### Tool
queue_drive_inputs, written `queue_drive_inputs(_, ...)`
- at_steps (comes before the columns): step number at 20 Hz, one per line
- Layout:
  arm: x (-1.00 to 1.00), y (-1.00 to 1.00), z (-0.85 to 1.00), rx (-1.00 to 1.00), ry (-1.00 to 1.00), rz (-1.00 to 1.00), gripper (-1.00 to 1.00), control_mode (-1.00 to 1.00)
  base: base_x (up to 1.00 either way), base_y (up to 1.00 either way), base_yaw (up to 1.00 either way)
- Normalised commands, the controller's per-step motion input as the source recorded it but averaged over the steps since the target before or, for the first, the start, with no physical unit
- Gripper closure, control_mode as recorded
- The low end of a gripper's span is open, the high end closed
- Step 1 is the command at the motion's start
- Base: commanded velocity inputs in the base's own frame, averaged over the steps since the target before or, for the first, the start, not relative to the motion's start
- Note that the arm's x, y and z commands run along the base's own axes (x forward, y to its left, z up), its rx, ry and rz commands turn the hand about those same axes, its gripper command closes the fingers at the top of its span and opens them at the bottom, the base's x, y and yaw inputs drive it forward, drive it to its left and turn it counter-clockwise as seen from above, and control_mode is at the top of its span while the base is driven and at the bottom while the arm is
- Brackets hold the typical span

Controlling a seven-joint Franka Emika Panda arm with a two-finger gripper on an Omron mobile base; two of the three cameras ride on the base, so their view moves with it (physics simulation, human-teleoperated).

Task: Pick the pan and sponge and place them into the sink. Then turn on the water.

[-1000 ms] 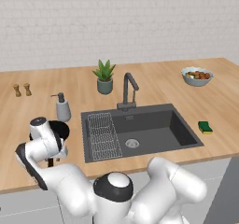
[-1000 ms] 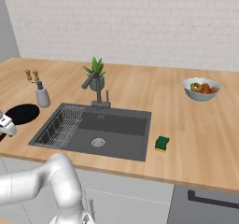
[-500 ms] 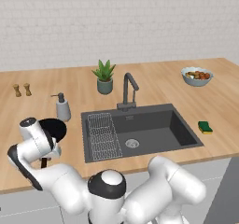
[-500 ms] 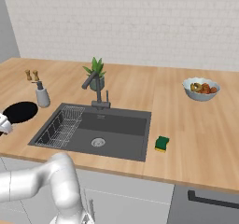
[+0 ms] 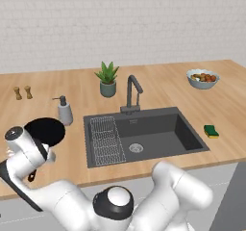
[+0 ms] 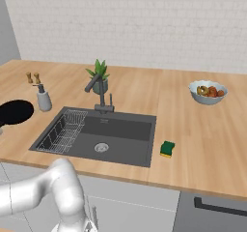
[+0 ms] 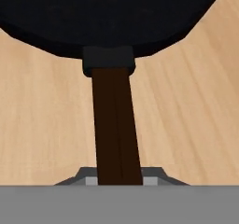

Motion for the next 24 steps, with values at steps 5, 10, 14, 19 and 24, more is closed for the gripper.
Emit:
queue_drive_inputs(5,-0.58,-0.64,0.75,0.21,-0.36,-0.16,1.0,-1.0,0.0,0.0,0.0)
queue_drive_inputs(10,-0.44,-0.79,0.78,0.25,-0.1,-0.08,1.0,-1.0,0.0,0.0,0.0)
queue_drive_inputs(14,-0.42,-0.88,0.64,0.24,-0.1,-0.01,1.0,-1.0,0.0,0.0,0.0)
queue_drive_inputs(19,-0.33,-0.99,0.48,0.2,-0.23,0.0,1.0,-1.0,0.0,0.0,0.0)
queue_drive_inputs(24,-0.27,-0.94,0.71,0.21,-0.2,0.0,1.0,-1.0,0.0,0.0,0.0)
